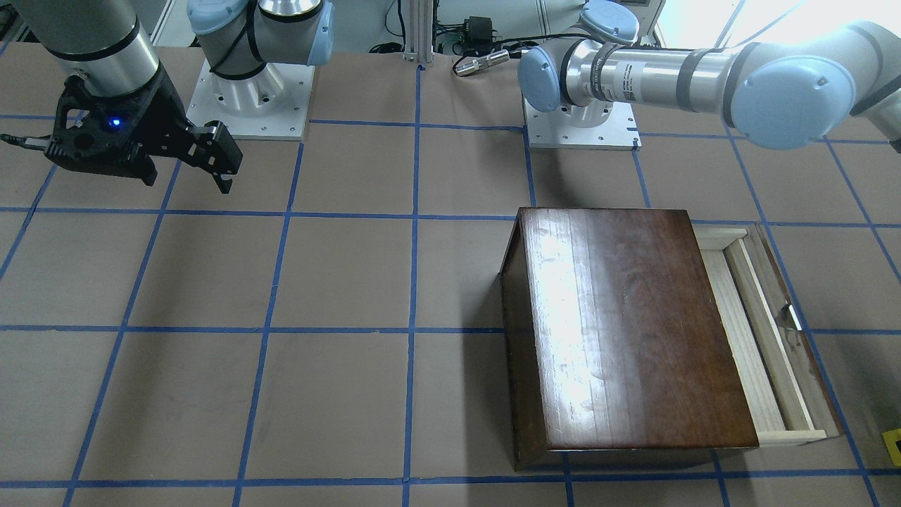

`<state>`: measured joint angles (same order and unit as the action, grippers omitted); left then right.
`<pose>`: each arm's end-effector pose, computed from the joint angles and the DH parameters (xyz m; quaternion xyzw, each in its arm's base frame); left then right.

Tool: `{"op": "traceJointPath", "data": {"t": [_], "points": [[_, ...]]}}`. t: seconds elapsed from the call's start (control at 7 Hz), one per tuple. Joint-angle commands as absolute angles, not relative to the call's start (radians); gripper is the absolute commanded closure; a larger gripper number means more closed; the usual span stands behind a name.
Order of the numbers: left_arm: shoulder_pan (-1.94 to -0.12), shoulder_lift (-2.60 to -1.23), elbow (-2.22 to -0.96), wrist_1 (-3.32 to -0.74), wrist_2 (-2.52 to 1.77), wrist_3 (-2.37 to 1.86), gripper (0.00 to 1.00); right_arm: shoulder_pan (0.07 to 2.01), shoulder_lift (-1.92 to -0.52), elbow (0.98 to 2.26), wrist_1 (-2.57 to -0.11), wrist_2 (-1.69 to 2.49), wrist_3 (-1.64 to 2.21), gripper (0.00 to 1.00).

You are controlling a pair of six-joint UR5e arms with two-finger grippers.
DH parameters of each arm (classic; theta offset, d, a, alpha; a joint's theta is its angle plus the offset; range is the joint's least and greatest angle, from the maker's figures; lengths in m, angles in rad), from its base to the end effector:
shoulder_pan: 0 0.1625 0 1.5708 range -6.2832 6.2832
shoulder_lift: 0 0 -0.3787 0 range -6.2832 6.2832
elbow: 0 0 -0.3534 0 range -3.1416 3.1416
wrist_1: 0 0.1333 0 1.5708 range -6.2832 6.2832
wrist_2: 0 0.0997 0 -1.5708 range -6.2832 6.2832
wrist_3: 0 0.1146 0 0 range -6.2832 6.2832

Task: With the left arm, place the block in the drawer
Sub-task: 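Lower the left gripper over the yellow cube and grasp it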

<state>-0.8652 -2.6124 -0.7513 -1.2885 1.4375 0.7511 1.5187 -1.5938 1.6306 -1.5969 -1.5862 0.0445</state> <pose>0.3914 -0.6885 0.1685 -0.0247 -0.9970 0.0667 0.0297 0.1083 -0.4492 0.4125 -0.0482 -0.9988 -0.0054 0.0077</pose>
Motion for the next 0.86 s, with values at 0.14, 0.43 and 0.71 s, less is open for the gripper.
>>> {"op": "traceJointPath", "data": {"t": [0.14,0.43,0.71], "points": [[-0.865,-2.619,-0.755,-1.289,1.437,0.755,0.26,1.519,-1.594,1.631,-1.597,-1.588,0.044,0.00],[-0.865,-2.615,-0.755,-1.289,1.437,0.761,0.63,1.519,-1.594,1.631,-1.597,-1.588,0.044,0.00],[-0.867,-2.605,-0.761,-1.292,1.439,0.767,0.89,1.519,-1.594,1.631,-1.597,-1.586,0.044,0.00]]}}
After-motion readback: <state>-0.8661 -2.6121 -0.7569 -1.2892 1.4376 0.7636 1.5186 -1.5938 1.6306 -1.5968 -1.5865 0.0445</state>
